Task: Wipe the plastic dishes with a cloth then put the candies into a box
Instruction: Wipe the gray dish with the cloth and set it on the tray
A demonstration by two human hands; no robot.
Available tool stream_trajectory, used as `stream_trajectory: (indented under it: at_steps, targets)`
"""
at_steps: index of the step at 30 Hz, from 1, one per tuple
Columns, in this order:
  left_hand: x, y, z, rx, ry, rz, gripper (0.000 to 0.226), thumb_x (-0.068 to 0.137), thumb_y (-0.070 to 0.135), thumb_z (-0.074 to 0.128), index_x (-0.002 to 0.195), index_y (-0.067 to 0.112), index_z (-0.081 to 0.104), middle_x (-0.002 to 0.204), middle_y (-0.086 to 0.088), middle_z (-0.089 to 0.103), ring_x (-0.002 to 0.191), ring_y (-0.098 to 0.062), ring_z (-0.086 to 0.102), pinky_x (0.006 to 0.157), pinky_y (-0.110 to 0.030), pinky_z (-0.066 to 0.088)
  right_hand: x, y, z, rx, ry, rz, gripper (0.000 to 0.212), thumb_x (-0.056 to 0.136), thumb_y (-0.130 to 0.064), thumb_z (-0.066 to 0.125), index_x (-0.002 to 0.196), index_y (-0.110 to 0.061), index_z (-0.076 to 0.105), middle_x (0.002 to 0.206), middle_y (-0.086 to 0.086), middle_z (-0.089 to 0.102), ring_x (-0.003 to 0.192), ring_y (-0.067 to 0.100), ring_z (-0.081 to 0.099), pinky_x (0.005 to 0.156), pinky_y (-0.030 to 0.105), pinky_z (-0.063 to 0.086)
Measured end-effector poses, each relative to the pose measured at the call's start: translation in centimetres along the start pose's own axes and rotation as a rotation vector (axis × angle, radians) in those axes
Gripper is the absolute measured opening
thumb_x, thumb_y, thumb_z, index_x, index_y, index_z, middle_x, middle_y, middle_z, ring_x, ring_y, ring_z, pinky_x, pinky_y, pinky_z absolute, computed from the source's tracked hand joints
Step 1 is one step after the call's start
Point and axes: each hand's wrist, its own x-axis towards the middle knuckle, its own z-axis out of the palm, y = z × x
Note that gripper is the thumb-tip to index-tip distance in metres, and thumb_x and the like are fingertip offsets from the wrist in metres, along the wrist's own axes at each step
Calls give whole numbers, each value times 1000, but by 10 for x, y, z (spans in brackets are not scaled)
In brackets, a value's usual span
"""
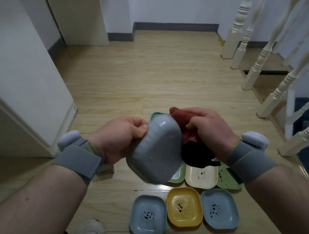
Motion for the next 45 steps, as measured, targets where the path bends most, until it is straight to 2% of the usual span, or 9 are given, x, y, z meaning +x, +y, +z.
stream_trajectory:
  at_steps: [3, 6, 13, 19, 25, 28, 31, 39, 45]
  targets:
    - [5, -11, 11, -61, 69, -17, 27, 98, 0, 41, 77, 9, 54, 69, -8, 50, 57, -14, 48, 53, -22, 39, -10, -5, 12, -388, -19, -233, 48, 72, -32, 49, 116, -38, 67, 108, -10, 61, 97, 14, 58, 89, 34, 50]
    - [11, -15, 20, -307, 81, -31, 25, 96, -3, 37, 106, -1, 60, 89, -19, 57, 77, -24, 57, 66, -31, 51, -27, -8, 30, -604, -13, -446, 50, 78, -37, 45, 125, -39, 60, 116, -6, 50, 96, 16, 55, 82, 31, 50]
    - [17, -3, -7, -855, 134, -59, 39, 103, 16, 34, 129, -3, 56, 122, -24, 65, 103, -31, 68, 73, -47, 60, -40, 17, 37, -715, 48, -581, 53, 76, -35, 44, 126, -42, 59, 109, 0, 50, 79, 20, 57, 63, 33, 54]
    - [10, -10, 7, -619, 53, -46, 28, 102, 9, 36, 102, 3, 63, 91, -12, 64, 82, -22, 62, 67, -32, 59, -5, 10, 3, -632, 287, -259, 48, 87, -21, 54, 131, -40, 56, 106, 0, 48, 95, 21, 54, 79, 22, 38]
    - [12, -11, 16, -640, 74, -40, 28, 97, 1, 38, 86, -1, 63, 69, -14, 64, 55, -18, 64, 46, -24, 55, -45, -3, 45, -832, 41, -633, 49, 76, -34, 51, 123, -40, 60, 103, 1, 55, 72, 22, 56, 56, 31, 50]
    - [10, -7, 4, -738, 55, -13, 29, 100, 9, 37, 117, -1, 58, 100, -18, 65, 80, -23, 68, 63, -36, 62, -30, 6, 28, -785, 115, -498, 52, 75, -34, 50, 125, -42, 60, 108, 2, 54, 80, 25, 59, 67, 31, 51]
    - [10, -12, 3, -704, 26, -43, 30, 101, 11, 36, 116, 0, 60, 99, -15, 67, 83, -23, 68, 63, -36, 61, -8, 10, 2, -692, 198, -313, 45, 86, -30, 50, 129, -43, 57, 105, 0, 48, 92, 24, 56, 77, 26, 44]
    - [15, -11, 9, -652, 52, -46, 23, 100, 6, 38, 107, 0, 59, 95, -20, 65, 83, -26, 66, 72, -36, 61, -34, -4, 37, -780, 19, -618, 53, 75, -37, 44, 124, -36, 61, 107, 1, 56, 76, 24, 58, 59, 35, 54]
    - [13, -1, -8, -658, 111, -25, 35, 103, 14, 35, 121, -5, 57, 111, -20, 67, 87, -26, 72, 74, -43, 59, -20, 20, 21, -732, 116, -492, 55, 74, -36, 43, 126, -35, 62, 109, 4, 55, 80, 25, 59, 67, 35, 55]
